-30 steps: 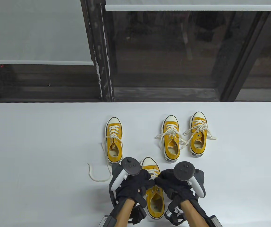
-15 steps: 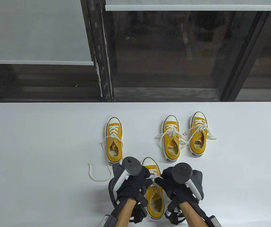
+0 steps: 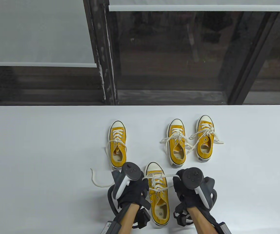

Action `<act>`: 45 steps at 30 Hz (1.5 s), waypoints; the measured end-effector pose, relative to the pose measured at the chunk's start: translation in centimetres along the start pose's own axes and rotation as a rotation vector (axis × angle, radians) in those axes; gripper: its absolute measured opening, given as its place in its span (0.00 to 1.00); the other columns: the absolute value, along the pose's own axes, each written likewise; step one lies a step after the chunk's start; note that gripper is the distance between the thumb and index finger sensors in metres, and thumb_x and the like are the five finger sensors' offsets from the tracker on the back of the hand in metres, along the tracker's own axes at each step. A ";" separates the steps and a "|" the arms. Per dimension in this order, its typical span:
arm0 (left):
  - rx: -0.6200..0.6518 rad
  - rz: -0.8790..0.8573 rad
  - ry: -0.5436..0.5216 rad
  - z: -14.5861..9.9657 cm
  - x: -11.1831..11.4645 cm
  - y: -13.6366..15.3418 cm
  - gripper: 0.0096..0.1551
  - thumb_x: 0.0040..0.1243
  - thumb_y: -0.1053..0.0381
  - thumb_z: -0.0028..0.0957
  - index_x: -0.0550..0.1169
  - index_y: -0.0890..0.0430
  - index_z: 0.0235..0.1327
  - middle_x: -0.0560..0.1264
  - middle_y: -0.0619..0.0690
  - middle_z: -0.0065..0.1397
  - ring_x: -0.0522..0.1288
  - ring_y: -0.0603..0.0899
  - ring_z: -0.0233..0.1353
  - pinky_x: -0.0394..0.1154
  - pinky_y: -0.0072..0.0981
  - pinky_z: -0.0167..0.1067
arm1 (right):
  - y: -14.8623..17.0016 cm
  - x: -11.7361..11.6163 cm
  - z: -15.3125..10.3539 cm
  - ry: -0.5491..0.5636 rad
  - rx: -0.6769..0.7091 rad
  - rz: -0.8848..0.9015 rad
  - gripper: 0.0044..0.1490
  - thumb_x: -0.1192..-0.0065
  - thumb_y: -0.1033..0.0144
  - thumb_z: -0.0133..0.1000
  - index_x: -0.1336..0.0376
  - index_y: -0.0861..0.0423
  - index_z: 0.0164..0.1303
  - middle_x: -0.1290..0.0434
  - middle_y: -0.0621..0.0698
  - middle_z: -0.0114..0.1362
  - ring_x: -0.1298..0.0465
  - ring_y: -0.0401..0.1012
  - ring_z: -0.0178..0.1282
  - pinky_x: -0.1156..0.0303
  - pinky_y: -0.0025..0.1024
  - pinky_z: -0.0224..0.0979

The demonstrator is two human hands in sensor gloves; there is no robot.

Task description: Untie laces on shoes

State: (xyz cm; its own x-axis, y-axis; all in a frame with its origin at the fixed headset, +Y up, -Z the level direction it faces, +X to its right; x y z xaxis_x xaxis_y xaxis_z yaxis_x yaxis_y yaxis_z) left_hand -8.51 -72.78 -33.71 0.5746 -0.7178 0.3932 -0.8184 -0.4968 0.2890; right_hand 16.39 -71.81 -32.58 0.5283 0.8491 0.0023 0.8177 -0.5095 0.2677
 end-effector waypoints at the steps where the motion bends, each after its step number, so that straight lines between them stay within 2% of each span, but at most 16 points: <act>1: -0.002 -0.023 -0.005 0.0 -0.2 0.2 0.30 0.49 0.43 0.70 0.61 0.49 0.82 0.73 0.40 0.62 0.70 0.52 0.73 0.57 0.64 0.77 | 0.3 0.4 0.1 0.004 -0.006 0.030 0.24 0.52 0.52 0.70 0.37 0.50 0.71 0.43 0.58 0.83 0.45 0.60 0.84 0.48 0.66 0.78; 4: 0.012 -0.091 -0.001 -0.2 -0.8 0.6 0.31 0.50 0.43 0.70 0.61 0.50 0.82 0.74 0.43 0.63 0.70 0.53 0.74 0.57 0.65 0.77 | 0.7 0.9 0.3 -0.040 -0.010 0.132 0.24 0.52 0.52 0.70 0.37 0.51 0.72 0.43 0.58 0.83 0.46 0.61 0.84 0.49 0.66 0.78; 7: 0.026 -0.128 -0.042 -0.8 -1.8 0.6 0.31 0.52 0.44 0.69 0.61 0.50 0.82 0.74 0.43 0.64 0.70 0.54 0.74 0.57 0.65 0.77 | 0.7 1.6 0.3 -0.063 -0.002 0.211 0.24 0.52 0.53 0.70 0.37 0.51 0.72 0.44 0.58 0.83 0.46 0.61 0.83 0.48 0.66 0.78; 13: 0.037 -0.181 -0.084 -1.3 -3.1 1.2 0.30 0.53 0.45 0.68 0.64 0.50 0.81 0.75 0.44 0.64 0.71 0.55 0.74 0.57 0.66 0.76 | 1.4 2.9 0.4 -0.055 -0.005 0.321 0.24 0.52 0.53 0.70 0.37 0.51 0.72 0.43 0.59 0.83 0.44 0.61 0.83 0.48 0.66 0.78; 19: 0.072 -0.253 -0.109 -2.1 -4.3 1.4 0.25 0.56 0.45 0.67 0.70 0.50 0.75 0.76 0.46 0.64 0.71 0.57 0.74 0.57 0.68 0.76 | 1.8 4.1 0.6 -0.146 0.036 0.514 0.24 0.49 0.55 0.70 0.35 0.54 0.70 0.43 0.60 0.82 0.44 0.62 0.82 0.49 0.67 0.77; 27: 0.079 -0.326 -0.121 -2.4 -5.2 2.3 0.23 0.56 0.45 0.67 0.73 0.50 0.72 0.77 0.47 0.64 0.71 0.58 0.74 0.56 0.68 0.76 | 2.5 6.2 0.3 -0.157 0.095 0.715 0.23 0.47 0.57 0.69 0.34 0.55 0.69 0.42 0.61 0.82 0.44 0.63 0.82 0.49 0.67 0.77; 34: 0.102 -0.455 -0.159 -3.3 -7.0 3.6 0.23 0.56 0.45 0.67 0.74 0.50 0.71 0.76 0.49 0.65 0.70 0.59 0.75 0.56 0.68 0.76 | 3.4 8.6 -0.2 -0.134 0.154 0.915 0.23 0.47 0.58 0.69 0.34 0.56 0.68 0.42 0.61 0.81 0.44 0.63 0.82 0.49 0.68 0.77; 38: 0.119 -0.530 -0.201 -4.3 -8.5 4.6 0.23 0.55 0.45 0.67 0.73 0.50 0.72 0.70 0.53 0.74 0.64 0.63 0.79 0.52 0.70 0.76 | 4.0 10.0 -0.6 -0.093 0.172 0.969 0.23 0.47 0.57 0.69 0.35 0.57 0.69 0.43 0.61 0.82 0.45 0.63 0.82 0.49 0.68 0.77; 41: 0.100 -0.567 -0.220 -4.5 -9.2 5.6 0.23 0.54 0.46 0.68 0.73 0.51 0.72 0.68 0.55 0.76 0.61 0.65 0.81 0.50 0.71 0.76 | 4.7 10.7 -0.7 -0.043 0.156 0.980 0.23 0.48 0.56 0.70 0.36 0.56 0.69 0.44 0.62 0.82 0.46 0.63 0.82 0.50 0.68 0.77; 45: 0.026 -0.530 -0.273 -4.8 -9.6 6.5 0.24 0.54 0.45 0.67 0.73 0.53 0.71 0.68 0.55 0.76 0.61 0.65 0.80 0.50 0.70 0.76 | 5.7 12.1 -1.4 0.113 0.086 0.882 0.24 0.46 0.54 0.69 0.37 0.58 0.68 0.45 0.63 0.82 0.47 0.65 0.82 0.50 0.68 0.77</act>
State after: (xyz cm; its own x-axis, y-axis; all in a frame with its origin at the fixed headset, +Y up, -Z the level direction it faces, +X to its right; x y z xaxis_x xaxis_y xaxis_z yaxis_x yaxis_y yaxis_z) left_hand -19.33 -66.79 -31.47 0.8836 -0.4666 -0.0387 -0.4228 -0.8307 0.3621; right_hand 27.12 -64.29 -29.62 0.9513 0.1497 0.2695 0.1413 -0.9887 0.0502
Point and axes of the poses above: the tracker on the back of each hand, its own y axis roughly to the little-finger side, its own z axis roughly from the wrist to the fingertips, x = y × z, the point moved 2 cm from there along z, roughly from the wrist to the fingertips
